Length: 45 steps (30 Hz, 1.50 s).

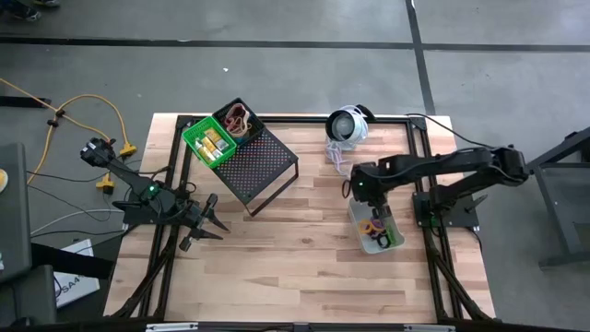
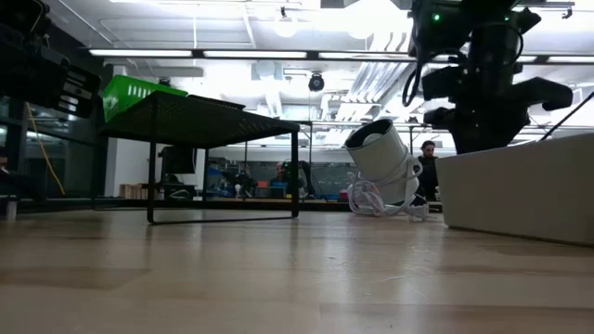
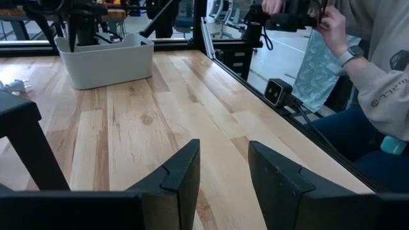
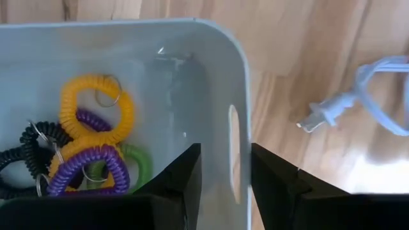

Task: Pick & Place Office Desk Supplies
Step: Put the white bin on the shelf

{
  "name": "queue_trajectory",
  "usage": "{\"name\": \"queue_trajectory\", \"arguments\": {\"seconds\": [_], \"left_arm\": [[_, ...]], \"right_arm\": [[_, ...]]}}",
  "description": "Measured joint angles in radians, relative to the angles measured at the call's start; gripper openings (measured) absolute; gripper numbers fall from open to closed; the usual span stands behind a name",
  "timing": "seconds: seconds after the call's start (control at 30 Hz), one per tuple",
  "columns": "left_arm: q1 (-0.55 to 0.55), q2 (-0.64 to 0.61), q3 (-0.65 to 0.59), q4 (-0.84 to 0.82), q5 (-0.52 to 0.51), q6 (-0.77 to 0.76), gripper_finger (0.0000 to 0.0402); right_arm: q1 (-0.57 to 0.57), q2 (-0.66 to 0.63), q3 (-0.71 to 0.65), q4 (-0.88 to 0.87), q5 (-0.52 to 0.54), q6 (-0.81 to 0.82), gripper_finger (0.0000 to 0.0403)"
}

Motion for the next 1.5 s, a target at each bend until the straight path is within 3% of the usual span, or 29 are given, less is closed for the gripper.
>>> {"name": "queue_trajectory", "arguments": {"seconds": [0.7,0.83,1.03,1.5], "left_arm": [[0.0,0.0,0.0,0.0,-0.003,0.0,0.0128],[0.0,0.0,0.0,0.0,-0.003,0.0,0.0128],[0.0,0.0,0.0,0.0,-0.003,0.0,0.0128],[0.0,0.0,0.0,0.0,0.002,0.0,0.0128]], "right_arm": [[-0.016,0.148,0.0,0.023,-0.018,0.002,0.0112],[-0.048,0.153,0.0,0.024,-0.036,0.031,0.0085],[-0.086,0.153,0.0,0.015,-0.084,0.055,0.0011],[-0.089,0.153,0.051,-0.117,-0.107,0.229,0.0003]]}}
